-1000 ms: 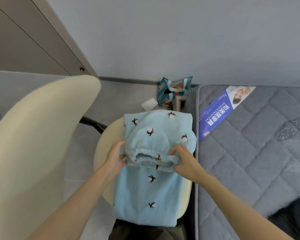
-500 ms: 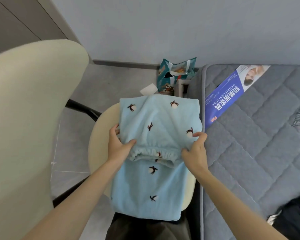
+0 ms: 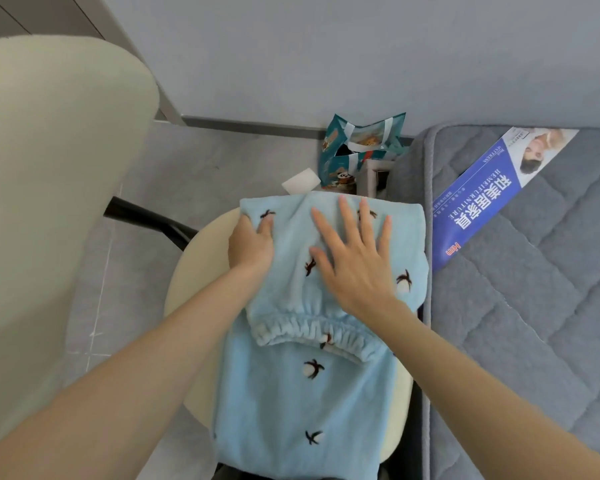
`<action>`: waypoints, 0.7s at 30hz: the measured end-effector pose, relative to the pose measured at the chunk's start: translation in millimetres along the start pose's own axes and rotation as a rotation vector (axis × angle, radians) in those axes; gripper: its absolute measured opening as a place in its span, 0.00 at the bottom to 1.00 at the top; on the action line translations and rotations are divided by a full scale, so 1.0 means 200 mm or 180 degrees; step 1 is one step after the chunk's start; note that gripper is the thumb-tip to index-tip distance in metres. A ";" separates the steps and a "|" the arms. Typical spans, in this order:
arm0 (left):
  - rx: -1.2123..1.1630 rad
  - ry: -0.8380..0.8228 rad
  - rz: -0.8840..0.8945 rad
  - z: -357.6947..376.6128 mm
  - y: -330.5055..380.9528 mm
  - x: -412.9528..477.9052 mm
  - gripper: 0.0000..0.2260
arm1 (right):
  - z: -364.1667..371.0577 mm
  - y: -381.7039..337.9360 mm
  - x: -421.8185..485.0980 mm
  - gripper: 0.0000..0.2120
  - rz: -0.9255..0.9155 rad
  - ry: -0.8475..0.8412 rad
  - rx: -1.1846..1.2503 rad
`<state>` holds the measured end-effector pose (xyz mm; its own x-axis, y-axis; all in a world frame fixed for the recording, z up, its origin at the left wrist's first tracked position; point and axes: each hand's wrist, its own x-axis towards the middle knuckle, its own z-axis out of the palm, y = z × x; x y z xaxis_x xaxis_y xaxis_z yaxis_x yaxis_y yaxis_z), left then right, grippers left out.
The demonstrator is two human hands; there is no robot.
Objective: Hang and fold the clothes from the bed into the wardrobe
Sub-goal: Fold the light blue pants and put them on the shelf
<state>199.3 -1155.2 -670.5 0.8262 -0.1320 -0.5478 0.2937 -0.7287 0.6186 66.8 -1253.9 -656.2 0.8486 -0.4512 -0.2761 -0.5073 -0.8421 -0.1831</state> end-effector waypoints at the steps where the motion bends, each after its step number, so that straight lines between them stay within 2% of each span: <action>1: 0.0100 0.0094 0.0142 0.00 -0.01 0.04 0.16 | 0.05 0.03 0.00 0.28 0.0053 -0.0106 -0.0168; 4: 0.0140 0.0329 0.0207 -0.02 -0.04 0.11 0.09 | 0.15 0.15 -0.05 0.30 0.0385 -0.0130 -0.0327; 6: 0.0191 0.0796 0.0338 -0.04 -0.05 0.11 0.08 | 0.17 0.20 -0.08 0.30 0.0505 -0.0077 -0.0352; 8: 0.0747 0.1382 0.1193 -0.03 -0.02 0.03 0.14 | 0.15 0.17 -0.07 0.29 0.0557 0.0070 -0.0180; 9: 0.0955 0.1380 0.1792 0.01 -0.01 -0.03 0.16 | 0.14 0.14 -0.06 0.28 0.0578 0.0232 -0.0002; 10: 0.1102 0.1148 0.2284 0.06 0.01 -0.09 0.17 | 0.12 0.10 -0.05 0.27 0.0576 0.0391 0.0178; 11: 0.1246 0.0780 0.2545 0.12 0.02 -0.15 0.18 | 0.11 0.07 -0.03 0.26 0.0525 0.0508 0.0302; 14: 0.2196 -0.0081 0.2369 0.22 -0.07 -0.21 0.23 | 0.14 0.09 -0.02 0.24 0.0327 0.0355 0.0313; 18: 0.2599 -0.0215 0.2219 0.20 -0.21 -0.10 0.24 | 0.19 0.26 -0.03 0.25 0.0277 0.0095 0.0031; 21: 0.2916 -0.0144 0.1887 0.20 -0.16 -0.06 0.26 | 0.16 0.23 0.02 0.24 0.0374 0.0388 0.0338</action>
<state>160.5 -1157.6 -705.5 0.6943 -0.6382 -0.3327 -0.6302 -0.7623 0.1474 41.1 -1285.0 -696.0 0.7913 -0.5824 -0.1862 -0.6114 -0.7485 -0.2567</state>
